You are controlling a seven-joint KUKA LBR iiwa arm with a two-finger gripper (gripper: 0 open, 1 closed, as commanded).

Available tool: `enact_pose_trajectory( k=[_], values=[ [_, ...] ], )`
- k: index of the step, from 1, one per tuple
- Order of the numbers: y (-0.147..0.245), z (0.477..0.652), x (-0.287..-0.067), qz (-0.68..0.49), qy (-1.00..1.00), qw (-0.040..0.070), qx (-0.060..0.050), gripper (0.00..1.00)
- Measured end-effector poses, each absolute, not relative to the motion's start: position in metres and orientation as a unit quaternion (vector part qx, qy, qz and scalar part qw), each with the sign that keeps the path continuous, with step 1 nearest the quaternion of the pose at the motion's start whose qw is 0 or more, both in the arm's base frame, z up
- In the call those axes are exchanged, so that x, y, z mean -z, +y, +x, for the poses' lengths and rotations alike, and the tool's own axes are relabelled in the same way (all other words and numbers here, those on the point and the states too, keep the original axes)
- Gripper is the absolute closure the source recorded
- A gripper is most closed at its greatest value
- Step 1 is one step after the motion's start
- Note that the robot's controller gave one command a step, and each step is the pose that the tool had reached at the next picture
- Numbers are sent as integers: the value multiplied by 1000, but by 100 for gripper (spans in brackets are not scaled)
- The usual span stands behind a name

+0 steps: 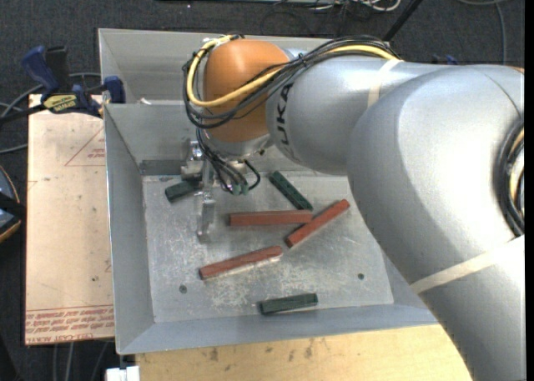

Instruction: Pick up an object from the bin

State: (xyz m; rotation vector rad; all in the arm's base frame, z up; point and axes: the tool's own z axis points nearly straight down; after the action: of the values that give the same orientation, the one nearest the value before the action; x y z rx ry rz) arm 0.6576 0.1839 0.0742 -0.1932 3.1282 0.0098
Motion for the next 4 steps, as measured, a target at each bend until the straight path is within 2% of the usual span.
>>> enact_pose_trajectory(
  k=[1, 2, 4],
  values=[
    [187, 659, -76, -50, 999, 0, -2, 0],
    [185, 660, -77, -61, 998, 4, -2, 100],
    [185, 660, -79, -60, 998, 1, -1, 100]
  ],
)
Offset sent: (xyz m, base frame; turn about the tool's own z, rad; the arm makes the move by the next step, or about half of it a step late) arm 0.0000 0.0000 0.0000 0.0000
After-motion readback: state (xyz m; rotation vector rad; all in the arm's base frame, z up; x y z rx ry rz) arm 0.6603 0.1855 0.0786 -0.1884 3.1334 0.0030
